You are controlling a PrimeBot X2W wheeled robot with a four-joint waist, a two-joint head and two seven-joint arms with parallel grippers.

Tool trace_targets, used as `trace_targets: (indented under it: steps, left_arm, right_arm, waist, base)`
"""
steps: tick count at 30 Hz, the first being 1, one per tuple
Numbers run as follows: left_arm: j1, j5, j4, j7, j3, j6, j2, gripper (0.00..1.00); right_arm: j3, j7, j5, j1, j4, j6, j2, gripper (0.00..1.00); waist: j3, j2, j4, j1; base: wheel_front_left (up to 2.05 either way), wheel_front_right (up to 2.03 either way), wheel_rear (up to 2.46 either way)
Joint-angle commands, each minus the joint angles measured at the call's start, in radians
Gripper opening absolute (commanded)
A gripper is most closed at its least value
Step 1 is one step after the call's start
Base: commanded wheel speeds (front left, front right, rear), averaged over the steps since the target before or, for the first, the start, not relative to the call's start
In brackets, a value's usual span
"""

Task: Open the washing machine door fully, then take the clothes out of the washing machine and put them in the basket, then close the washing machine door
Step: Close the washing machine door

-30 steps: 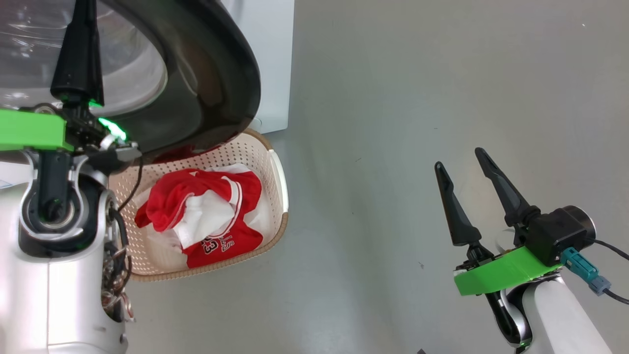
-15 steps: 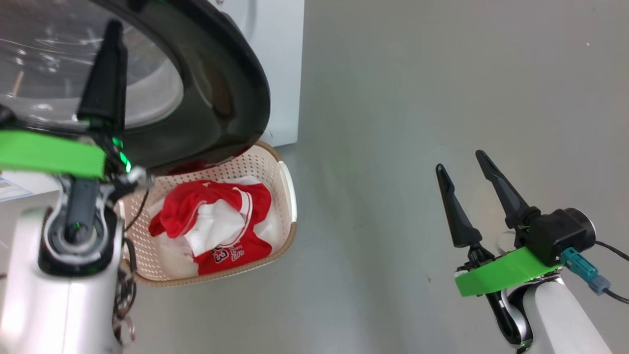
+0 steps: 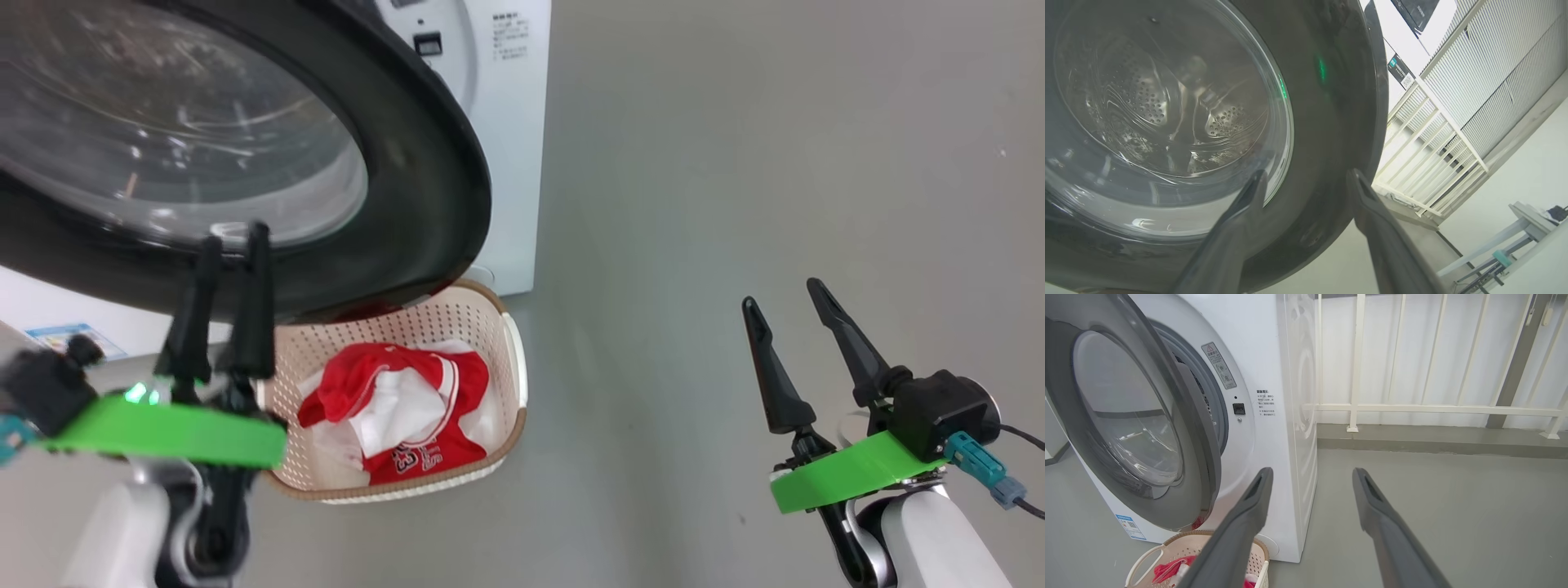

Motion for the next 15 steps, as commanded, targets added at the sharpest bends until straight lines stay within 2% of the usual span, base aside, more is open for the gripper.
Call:
trace_targets:
  steps: [1,3,8,15]
  left_arm:
    - [0.016,0.055,-0.039,-0.022,0.015,0.003,0.045,1.00]
    - [0.031,0.097,-0.047,-0.034,0.003,0.005,0.058,1.00]
    - [0.111,0.278,-0.080,-0.067,-0.030,0.057,0.084,1.00]
    - [0.235,0.396,-0.100,-0.076,-0.034,0.097,0.063,1.00]
  right_arm:
    - [0.013,-0.006,-0.007,0.008,-0.025,0.000,-0.004,1.00]
    - [0.007,-0.006,-0.009,0.012,-0.028,0.000,-0.003,1.00]
    - [-0.024,-0.006,-0.022,0.029,-0.048,0.000,0.001,1.00]
    - [-0.044,-0.006,-0.036,0.070,-0.054,0.000,0.004,1.00]
  waist:
    - [-0.037,0.0000,0.016,0.0000]
    - [-0.044,0.0000,0.017,0.0000]
    - [-0.070,0.0000,0.019,0.0000]
    - [-0.112,0.0000,0.026,0.0000]
  base:
    - [0.00,0.00,0.00]
    - [0.00,0.00,0.00]
    - [0.00,0.00,0.00]
    - [0.00,0.00,0.00]
